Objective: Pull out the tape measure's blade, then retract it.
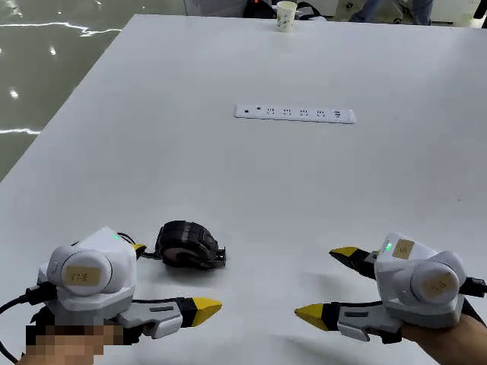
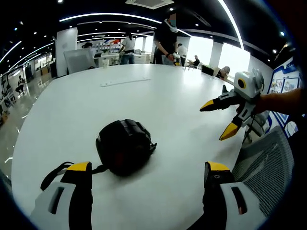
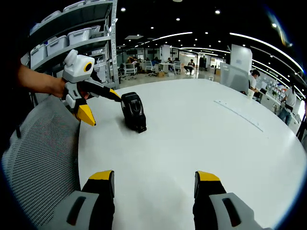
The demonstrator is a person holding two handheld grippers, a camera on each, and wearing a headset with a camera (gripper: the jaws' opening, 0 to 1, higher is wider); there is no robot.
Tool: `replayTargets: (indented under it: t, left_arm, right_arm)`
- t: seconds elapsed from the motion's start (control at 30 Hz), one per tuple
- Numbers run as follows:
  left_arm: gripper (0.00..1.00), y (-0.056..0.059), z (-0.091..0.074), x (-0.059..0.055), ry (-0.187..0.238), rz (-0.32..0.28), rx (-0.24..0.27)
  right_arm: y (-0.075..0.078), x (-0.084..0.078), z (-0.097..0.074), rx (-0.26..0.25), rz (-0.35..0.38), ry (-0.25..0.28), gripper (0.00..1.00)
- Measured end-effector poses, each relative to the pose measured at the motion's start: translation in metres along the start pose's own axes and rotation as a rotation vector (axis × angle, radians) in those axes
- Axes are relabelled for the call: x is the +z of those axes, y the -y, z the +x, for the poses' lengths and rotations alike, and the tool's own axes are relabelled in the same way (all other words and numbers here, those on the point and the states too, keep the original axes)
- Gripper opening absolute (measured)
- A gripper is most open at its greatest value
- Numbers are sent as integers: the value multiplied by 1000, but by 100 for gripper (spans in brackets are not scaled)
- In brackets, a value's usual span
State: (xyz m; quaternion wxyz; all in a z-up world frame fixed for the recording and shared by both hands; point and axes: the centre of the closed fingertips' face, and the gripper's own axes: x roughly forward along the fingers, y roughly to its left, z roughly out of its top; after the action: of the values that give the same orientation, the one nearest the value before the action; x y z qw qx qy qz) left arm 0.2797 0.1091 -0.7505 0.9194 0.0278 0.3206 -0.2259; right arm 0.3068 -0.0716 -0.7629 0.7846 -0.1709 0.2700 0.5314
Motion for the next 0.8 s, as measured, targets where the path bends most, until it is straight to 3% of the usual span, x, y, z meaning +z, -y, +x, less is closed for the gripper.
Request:
replayTargets:
  t: [0.37, 0.67, 0.8]
  left_arm:
    - [99, 6, -14, 1, 37, 16, -26]
    - [99, 12, -20, -3, 48, 30, -37]
    - [99, 12, -23, 1, 79, 38, -33]
  right_arm:
    - [-11, 6, -11, -43, 50, 77, 78]
    - [-18, 4, -17, -69, 90, 103, 90]
    - [-19, 3, -22, -84, 107, 111, 95]
